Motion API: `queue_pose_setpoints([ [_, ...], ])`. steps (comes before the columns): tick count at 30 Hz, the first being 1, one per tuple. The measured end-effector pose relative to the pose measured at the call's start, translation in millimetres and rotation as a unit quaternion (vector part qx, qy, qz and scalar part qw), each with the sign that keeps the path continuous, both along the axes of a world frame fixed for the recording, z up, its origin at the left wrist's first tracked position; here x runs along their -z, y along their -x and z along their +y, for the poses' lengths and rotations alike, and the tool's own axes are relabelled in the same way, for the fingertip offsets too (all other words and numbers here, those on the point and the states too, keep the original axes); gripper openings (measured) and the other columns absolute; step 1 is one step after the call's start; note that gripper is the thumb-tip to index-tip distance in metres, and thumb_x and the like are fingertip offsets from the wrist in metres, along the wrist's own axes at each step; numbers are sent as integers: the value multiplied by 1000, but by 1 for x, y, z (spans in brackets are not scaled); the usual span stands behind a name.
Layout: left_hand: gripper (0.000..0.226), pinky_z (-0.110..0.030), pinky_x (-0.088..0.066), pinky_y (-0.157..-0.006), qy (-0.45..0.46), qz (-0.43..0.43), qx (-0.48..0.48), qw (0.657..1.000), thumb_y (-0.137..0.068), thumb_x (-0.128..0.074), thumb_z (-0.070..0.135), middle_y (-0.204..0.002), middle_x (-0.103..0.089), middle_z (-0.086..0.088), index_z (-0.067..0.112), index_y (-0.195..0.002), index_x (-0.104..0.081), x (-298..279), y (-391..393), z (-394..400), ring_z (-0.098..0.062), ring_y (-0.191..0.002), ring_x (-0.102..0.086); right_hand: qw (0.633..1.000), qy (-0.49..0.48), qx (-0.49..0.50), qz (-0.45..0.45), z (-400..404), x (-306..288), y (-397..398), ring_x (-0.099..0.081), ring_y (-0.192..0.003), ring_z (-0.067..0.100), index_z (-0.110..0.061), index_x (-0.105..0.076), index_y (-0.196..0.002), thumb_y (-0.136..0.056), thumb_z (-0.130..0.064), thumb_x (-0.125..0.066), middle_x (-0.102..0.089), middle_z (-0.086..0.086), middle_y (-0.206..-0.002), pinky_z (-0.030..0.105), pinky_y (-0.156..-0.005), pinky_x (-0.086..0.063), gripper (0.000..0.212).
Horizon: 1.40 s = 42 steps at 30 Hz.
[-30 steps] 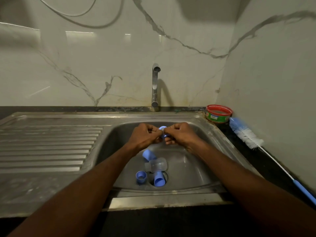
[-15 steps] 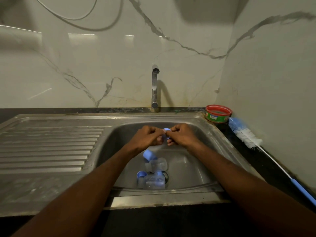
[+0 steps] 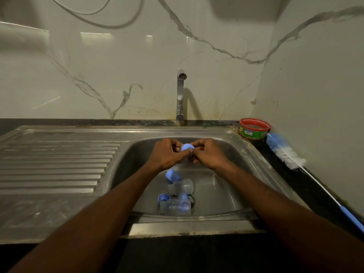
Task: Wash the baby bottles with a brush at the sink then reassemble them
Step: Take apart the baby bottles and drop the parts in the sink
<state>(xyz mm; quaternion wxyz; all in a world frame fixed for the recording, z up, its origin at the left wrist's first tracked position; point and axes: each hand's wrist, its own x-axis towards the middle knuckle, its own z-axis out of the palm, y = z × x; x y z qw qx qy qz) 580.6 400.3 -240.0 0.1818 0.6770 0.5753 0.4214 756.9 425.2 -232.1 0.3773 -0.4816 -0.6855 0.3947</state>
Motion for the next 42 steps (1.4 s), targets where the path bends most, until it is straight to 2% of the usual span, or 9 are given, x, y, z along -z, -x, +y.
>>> queue_pose_setpoints([
  [11,20,-14,-55,-62,36,-41,13,998,-96,-68,27,-78,-74,-3,8,-103,-70,3,1,-3,-7,-66,-73,1000,7,-4,23,5,10,5,-76,-80,16,-11,-71,-106,-89,-14,-75,-77,5,-82,40,-84,-62,18],
  [15,26,-24,-61,-75,111,-143,94,979,-96,-67,29,-92,-76,-8,8,-110,-69,-2,-9,-5,-16,-85,-76,997,42,29,54,12,11,-1,-77,-80,22,-9,-71,-100,-90,-15,-74,-77,11,-86,45,-82,-63,12],
  [19,40,-27,-61,-78,196,-352,101,910,-105,-53,33,-104,-73,-25,-4,-113,-67,-5,-7,1,-25,-91,-74,997,25,1,69,13,10,-3,-77,-83,25,-7,-72,-109,-89,-19,-75,-77,12,-90,40,-79,-63,23],
  [22,39,-27,-61,-80,218,-389,101,889,-107,-49,28,-111,-71,-25,-6,-119,-64,-4,-2,1,-27,-99,-73,996,14,-35,80,5,5,-3,-77,-84,23,-14,-74,-107,-80,-29,-86,-77,10,-92,33,-74,-63,34],
  [27,33,-29,-61,-75,185,-274,36,943,-104,-57,30,-104,-72,-22,0,-109,-71,1,2,4,-25,-91,-73,999,-8,4,34,5,1,-4,-75,-78,21,-8,-73,-111,-93,-12,-68,-75,9,-86,35,-73,-63,19],
  [31,30,-19,-60,-68,155,-115,-25,981,-96,-69,31,-86,-76,-12,2,-92,-76,5,8,4,-10,-71,-73,989,-74,38,-123,4,-3,-9,-66,-76,9,-16,-78,-101,-96,-10,-55,-74,-3,-89,18,-67,-51,25],
  [35,22,-15,-55,-70,123,91,-27,988,-81,-84,32,-74,-73,7,12,-84,-76,1,8,-3,0,-64,-67,980,-83,56,-169,2,-4,-10,-70,-80,10,-24,-80,-95,-99,-19,-53,-74,-10,-91,29,-64,-59,28],
  [38,30,-23,-55,-85,129,114,-15,985,-78,-86,34,-87,-74,6,17,-99,-73,2,8,-3,-1,-77,-67,977,-96,58,-183,3,-3,-10,-67,-79,6,-23,-80,-93,-98,-19,-54,-75,-9,-92,20,-59,-52,27],
  [42,32,-25,-50,-82,124,138,-20,982,-87,-74,48,-86,-69,8,17,-97,-74,1,8,-2,-4,-80,-62,972,-114,63,-194,3,-4,-11,-68,-80,4,-22,-81,-89,-96,-19,-55,-77,-9,-92,18,-63,-51,26],
])
